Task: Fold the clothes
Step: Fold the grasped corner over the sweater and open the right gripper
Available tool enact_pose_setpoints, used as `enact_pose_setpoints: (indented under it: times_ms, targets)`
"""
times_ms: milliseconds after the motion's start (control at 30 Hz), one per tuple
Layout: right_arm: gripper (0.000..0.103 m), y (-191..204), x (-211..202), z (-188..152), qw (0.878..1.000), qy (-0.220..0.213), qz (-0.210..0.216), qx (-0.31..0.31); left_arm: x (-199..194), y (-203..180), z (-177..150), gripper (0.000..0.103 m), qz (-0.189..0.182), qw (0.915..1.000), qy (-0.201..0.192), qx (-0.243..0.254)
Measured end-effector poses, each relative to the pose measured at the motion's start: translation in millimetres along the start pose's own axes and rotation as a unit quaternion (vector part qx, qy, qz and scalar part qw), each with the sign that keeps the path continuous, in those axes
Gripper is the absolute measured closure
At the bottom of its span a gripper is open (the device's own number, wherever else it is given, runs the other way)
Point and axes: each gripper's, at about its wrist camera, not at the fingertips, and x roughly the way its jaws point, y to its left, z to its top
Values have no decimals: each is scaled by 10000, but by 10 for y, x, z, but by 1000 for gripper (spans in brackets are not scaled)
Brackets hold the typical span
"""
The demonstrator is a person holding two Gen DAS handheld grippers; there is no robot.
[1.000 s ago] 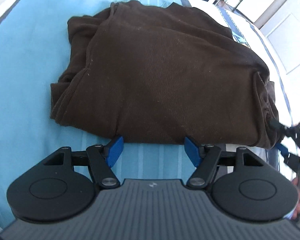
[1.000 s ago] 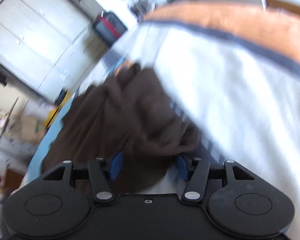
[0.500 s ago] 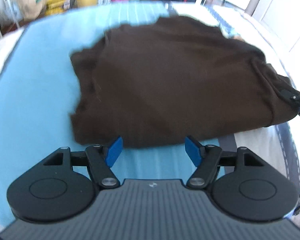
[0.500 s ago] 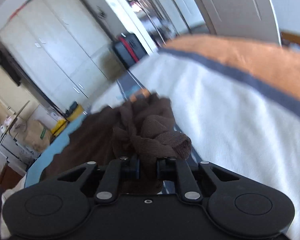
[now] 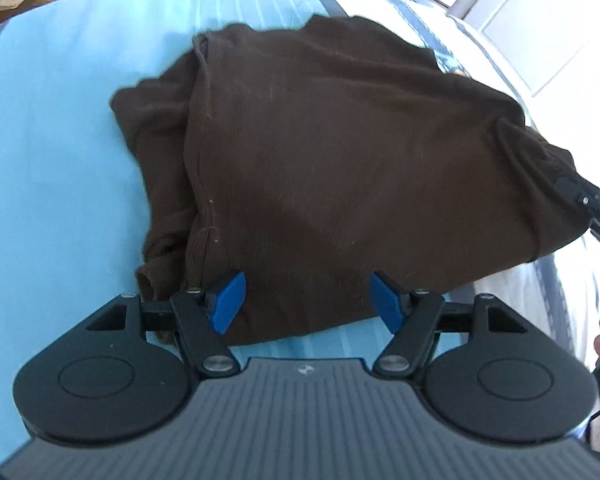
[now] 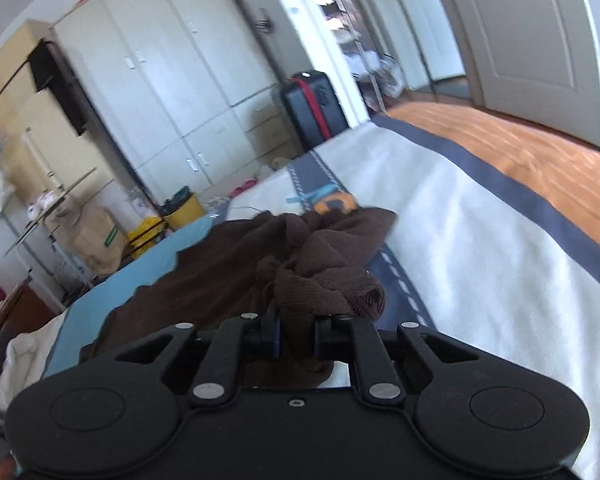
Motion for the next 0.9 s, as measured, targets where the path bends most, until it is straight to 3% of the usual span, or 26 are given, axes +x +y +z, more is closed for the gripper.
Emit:
enact_pose_setpoints:
  times_ms: [100, 167, 233, 333, 433, 533, 667, 800, 900]
  targets:
    - [87, 289, -6, 135, 9983, -55, 188, -545, -264, 84, 11, 34, -55, 9986, -526, 1]
    - [87, 557, 4, 265, 9948, -92, 326, -958, -397, 186, 5, 34, 94, 9973, -718, -113]
    - [87, 835, 58, 390, 9913, -78, 513, -1212, -483, 365, 19, 34, 73, 9967, -758, -285]
    - [86, 1337, 221, 458, 9824, -59, 873, -1648, -537, 682, 31, 34, -333, 9938, -738, -765]
    - [86, 1749, 406, 309, 9745, 257, 1378, -1751, -530, 976, 48, 34, -357, 9845, -885, -1474]
    - [86, 1964, 629, 52, 9703, 790, 1854, -1338, -574, 1206, 54, 34, -154, 9791, -1106, -1699]
    - [86, 2138, 888, -324, 9654, 1164, 1732, -1565, -481, 1297, 54, 34, -379, 9781, -935, -1819]
    - [86, 2175, 964, -520, 9630, 1303, 1693, -1640, -474, 1250, 85, 34, -467, 9758, -1022, -1875]
    - [86, 2176, 926, -565, 9636, 1263, 1644, -1690, -422, 1250, 100, 34, -912, 9704, -1067, -1965]
